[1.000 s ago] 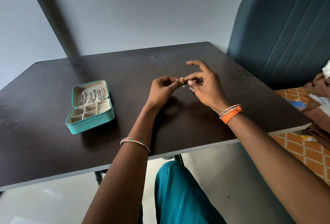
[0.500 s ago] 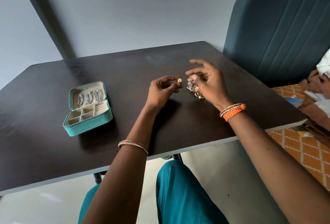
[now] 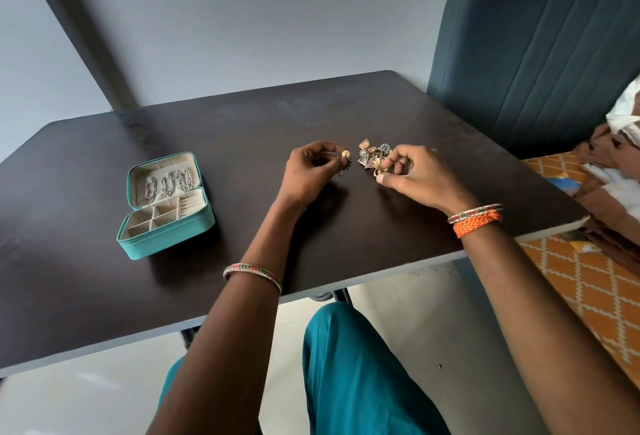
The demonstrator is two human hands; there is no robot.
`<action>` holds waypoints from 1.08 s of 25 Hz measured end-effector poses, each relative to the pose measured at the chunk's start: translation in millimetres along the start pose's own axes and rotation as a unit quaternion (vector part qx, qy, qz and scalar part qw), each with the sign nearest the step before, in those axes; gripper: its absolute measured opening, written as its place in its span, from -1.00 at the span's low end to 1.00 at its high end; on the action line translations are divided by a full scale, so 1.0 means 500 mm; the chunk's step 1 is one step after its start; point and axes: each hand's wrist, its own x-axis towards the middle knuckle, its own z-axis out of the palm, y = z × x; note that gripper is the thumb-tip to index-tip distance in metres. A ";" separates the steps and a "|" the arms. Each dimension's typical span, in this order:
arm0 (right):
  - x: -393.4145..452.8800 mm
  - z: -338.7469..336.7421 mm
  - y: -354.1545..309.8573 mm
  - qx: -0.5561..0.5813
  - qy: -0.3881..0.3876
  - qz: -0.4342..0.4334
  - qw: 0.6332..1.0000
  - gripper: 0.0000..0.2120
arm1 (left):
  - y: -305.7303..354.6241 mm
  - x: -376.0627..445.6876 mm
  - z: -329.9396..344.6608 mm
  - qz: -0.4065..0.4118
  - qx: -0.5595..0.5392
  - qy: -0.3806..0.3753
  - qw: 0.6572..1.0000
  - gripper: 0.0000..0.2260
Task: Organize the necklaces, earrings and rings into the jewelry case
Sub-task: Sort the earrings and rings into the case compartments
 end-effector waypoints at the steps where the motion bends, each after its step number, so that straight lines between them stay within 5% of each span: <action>1: -0.001 0.000 0.001 -0.004 -0.007 -0.005 1.000 -0.81 | 0.000 0.000 0.000 -0.002 0.002 0.000 1.000 -0.88; 6: -0.002 0.003 -0.002 0.101 0.010 -0.028 0.994 -0.94 | 0.000 0.000 -0.003 -0.007 0.006 -0.005 1.000 -0.88; 16: 0.001 0.000 -0.004 0.140 0.076 -0.062 0.985 -0.93 | 0.000 0.000 -0.005 -0.012 0.014 -0.007 1.000 -0.89; 27: -0.009 0.015 -0.068 0.228 0.035 -0.112 0.966 -0.85 | 0.029 -0.012 -0.005 -0.017 -0.036 0.021 0.999 -0.91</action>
